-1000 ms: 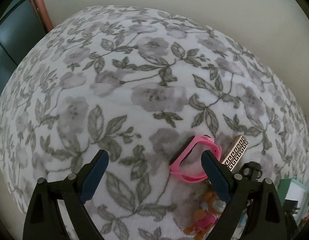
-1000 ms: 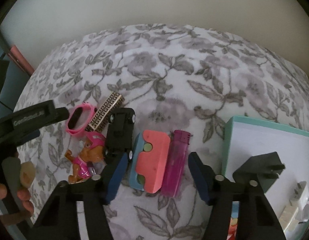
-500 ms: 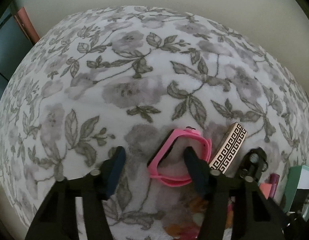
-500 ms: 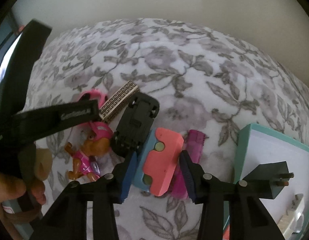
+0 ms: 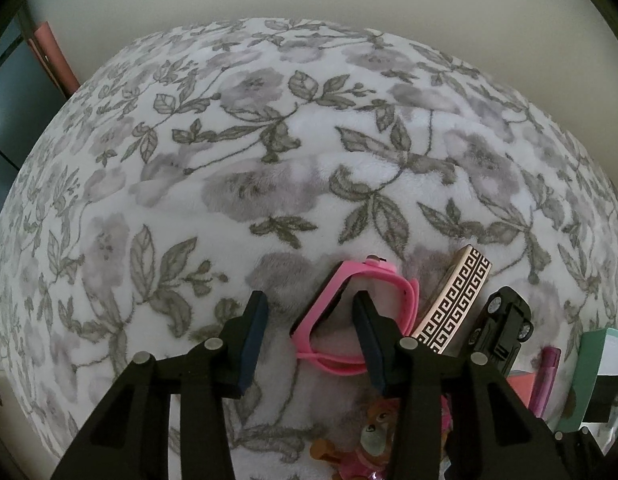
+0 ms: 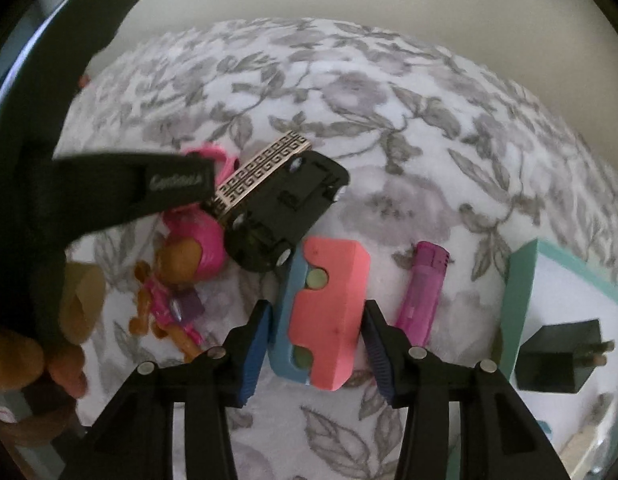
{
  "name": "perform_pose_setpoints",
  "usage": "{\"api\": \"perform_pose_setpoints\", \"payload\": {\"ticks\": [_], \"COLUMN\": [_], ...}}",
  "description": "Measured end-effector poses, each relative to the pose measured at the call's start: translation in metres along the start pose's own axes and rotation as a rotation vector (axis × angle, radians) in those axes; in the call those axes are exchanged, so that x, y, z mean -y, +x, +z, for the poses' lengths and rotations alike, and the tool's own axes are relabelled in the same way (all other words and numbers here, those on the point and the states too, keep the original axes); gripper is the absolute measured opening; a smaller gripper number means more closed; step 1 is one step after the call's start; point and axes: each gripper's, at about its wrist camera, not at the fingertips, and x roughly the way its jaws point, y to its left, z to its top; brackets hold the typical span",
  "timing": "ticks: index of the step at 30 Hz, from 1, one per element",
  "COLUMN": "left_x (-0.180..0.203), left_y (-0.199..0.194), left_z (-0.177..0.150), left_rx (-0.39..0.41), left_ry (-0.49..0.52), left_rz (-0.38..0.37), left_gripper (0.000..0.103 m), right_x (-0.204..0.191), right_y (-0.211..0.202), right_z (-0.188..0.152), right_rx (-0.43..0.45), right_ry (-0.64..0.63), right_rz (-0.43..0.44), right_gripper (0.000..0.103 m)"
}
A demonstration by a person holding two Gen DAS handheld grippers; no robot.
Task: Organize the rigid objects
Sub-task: 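Grasp the pink band with the left tool while the right tool grasps the coral-and-blue case, then lift the pink band and coral-and-blue case and carry them over the tray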
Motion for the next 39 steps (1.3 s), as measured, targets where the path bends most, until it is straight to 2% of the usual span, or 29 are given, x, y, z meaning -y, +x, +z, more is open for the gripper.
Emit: {"api": "perform_pose_setpoints", "payload": {"ticks": [10,12,18,32,39], "left_x": [0.005,0.007,0.008,-0.004,-0.004], "left_y": [-0.004,-0.005,-0.008,-0.017,-0.031], "left_z": [-0.003,-0.005,-0.01,-0.031,-0.044], "left_rx": [0.015,0.013,0.007,-0.045,-0.061], "left_ry": [0.016,0.016,0.032,-0.032,-0.067], "left_rz": [0.014,0.0,0.002,0.006,-0.029], "left_gripper": [0.043,0.035,0.021,0.012,0.012], "right_x": [-0.001,0.001,0.007,0.013,0.024], "right_y": [0.002,0.0,-0.002,-0.01,-0.021], "right_z": [-0.001,-0.002,-0.005,-0.024,-0.039], "right_rx": [0.025,0.03,0.037,-0.004,-0.012], "right_ry": [-0.002,-0.001,0.027,0.088,0.16], "right_rz": [0.001,0.004,0.01,-0.005,0.068], "right_gripper": [0.05,0.05,0.049,0.048,0.046]}}
